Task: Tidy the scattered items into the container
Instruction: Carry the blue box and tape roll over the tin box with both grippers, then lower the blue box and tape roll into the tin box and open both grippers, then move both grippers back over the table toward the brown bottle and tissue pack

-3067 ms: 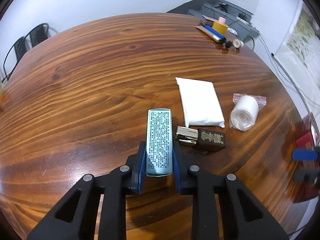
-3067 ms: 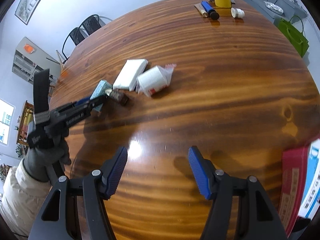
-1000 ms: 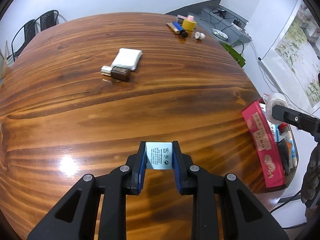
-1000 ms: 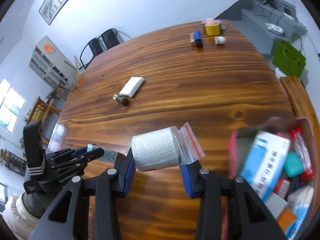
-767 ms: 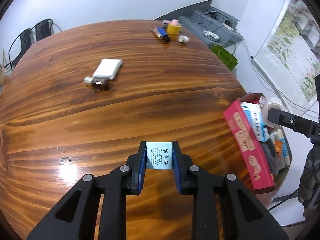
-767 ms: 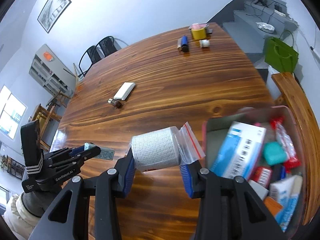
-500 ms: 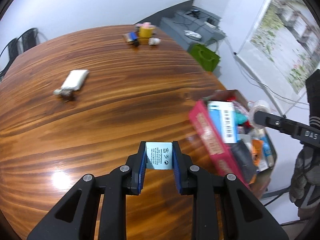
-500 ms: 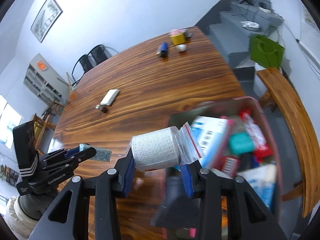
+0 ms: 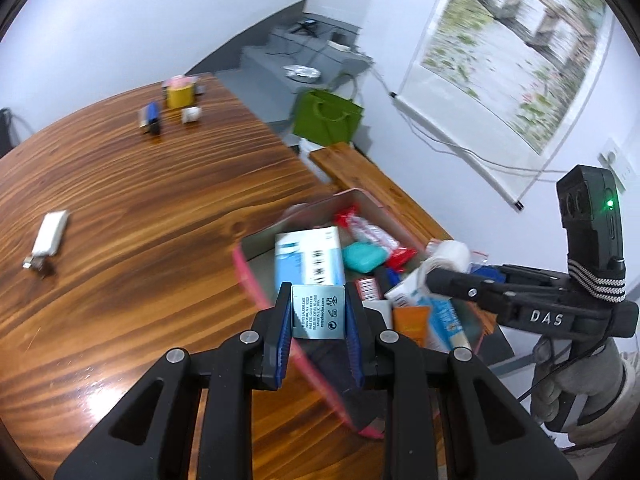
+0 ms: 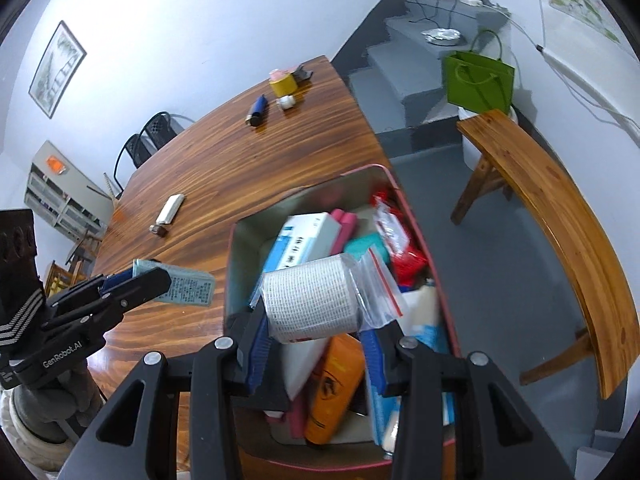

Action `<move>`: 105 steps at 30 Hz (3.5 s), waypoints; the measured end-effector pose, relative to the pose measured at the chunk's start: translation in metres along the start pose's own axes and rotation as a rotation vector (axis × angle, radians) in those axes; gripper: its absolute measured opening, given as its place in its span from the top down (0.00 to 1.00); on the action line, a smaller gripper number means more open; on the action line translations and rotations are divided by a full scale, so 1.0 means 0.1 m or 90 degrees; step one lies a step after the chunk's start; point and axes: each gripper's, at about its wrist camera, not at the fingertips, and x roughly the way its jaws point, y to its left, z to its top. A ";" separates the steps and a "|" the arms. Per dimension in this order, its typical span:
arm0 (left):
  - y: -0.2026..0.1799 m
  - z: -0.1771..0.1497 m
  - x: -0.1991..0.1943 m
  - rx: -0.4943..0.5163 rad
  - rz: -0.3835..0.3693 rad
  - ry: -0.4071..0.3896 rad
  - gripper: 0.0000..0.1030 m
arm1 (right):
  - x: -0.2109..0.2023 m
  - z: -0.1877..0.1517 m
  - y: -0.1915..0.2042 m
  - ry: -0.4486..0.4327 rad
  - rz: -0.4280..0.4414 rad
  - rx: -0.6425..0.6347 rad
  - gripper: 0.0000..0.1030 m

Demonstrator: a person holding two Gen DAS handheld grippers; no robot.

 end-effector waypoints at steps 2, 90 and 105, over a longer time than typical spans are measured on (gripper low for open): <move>-0.09 0.04 0.08 0.011 -0.006 0.005 0.75 | -0.03 -0.01 -0.07 -0.002 -0.002 0.007 0.57; 2.82 -0.56 -0.37 -0.261 0.152 0.032 0.72 | 1.07 0.37 1.64 0.020 -0.060 -0.124 0.22; 3.47 -0.20 0.13 -0.147 0.174 0.050 0.35 | 1.46 0.19 1.92 0.093 -0.043 -0.117 0.22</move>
